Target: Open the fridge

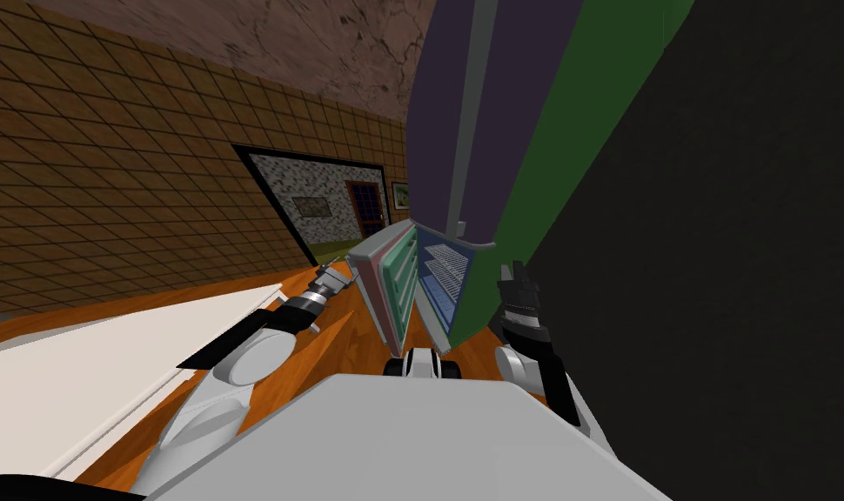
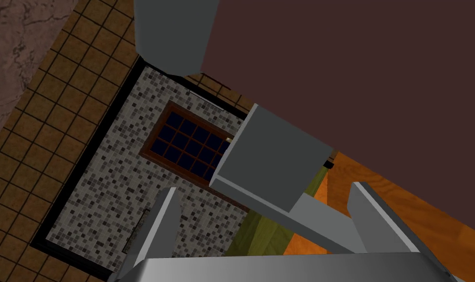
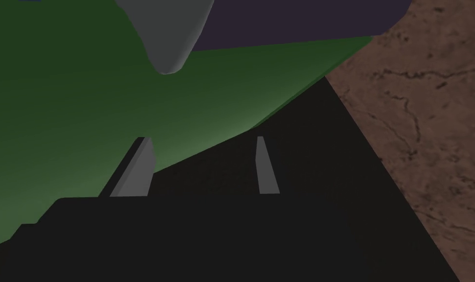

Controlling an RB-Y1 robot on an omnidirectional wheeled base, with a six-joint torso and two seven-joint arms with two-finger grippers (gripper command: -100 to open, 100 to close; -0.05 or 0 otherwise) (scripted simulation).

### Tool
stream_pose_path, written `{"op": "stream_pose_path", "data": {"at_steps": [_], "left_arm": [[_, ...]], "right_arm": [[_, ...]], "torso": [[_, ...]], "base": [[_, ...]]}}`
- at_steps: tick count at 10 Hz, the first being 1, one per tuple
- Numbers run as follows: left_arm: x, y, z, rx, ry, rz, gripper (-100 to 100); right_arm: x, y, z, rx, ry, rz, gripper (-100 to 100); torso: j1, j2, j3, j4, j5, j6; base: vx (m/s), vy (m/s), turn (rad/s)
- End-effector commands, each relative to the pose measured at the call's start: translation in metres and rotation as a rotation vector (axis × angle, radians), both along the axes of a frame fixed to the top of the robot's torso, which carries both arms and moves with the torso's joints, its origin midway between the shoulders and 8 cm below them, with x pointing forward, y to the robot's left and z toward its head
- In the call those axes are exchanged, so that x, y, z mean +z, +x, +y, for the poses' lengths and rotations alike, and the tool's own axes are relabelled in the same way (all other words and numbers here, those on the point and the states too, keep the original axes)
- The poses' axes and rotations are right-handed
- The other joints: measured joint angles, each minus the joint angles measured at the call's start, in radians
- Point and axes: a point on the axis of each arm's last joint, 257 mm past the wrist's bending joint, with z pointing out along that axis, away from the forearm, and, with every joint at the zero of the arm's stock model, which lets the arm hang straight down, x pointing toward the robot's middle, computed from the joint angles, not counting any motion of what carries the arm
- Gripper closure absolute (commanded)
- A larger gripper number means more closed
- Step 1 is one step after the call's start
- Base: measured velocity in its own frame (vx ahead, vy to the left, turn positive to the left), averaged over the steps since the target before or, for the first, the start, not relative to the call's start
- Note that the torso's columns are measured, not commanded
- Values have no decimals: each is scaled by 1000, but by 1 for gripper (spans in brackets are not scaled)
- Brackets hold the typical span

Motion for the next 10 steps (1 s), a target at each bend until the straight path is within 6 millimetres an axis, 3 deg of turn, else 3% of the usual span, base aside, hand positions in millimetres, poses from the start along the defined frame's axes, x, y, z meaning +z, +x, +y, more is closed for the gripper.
{"op": "stream_pose_path", "data": {"at_steps": [1, 2, 3, 5, 6, 8, 10], "left_arm": [[2, -1, -1, -4, -1, 1, -100], [2, -1, -1, -4, -1, 2, -100], [-2, 2, 0, 1, -1, 1, 100], [-3, 3, 0, 4, -1, -1, 100], [-6, 5, -11, -27, 0, 10, -100], [-7, 6, -16, -41, 0, 15, -100], [-1, 0, -16, -46, -2, 15, -100]], "right_arm": [[0, 0, 0, 0, 0, 0, 0], [0, 0, 0, 0, 0, 0, 0], [0, 0, 0, 0, 0, 0, 0], [0, 0, 0, 0, 0, 0, 0], [0, 0, 0, 0, 0, 0, 0], [0, 0, 0, 0, 0, 0, 0], [0, 0, 0, 0, 0, 0, 0]], "torso": [[1, 1, 0, 0, 0, 0], [1, 1, 0, 0, 0, 0], [1, 1, 0, 0, 0, 0], [0, -1, 0, -2, 1, 2], [1, -4, -2, -2, 1, 1], [6, -2, -1, -1, 2, 0], [-2, 0, 0, 0, 0, -1]], "base": [[4, 9, 13], [0, 0, 0], [-15, 8, -76], [-35, 2, -90], [11, 109, -127], [-4, 142, -59], [25, 41, 78]]}}
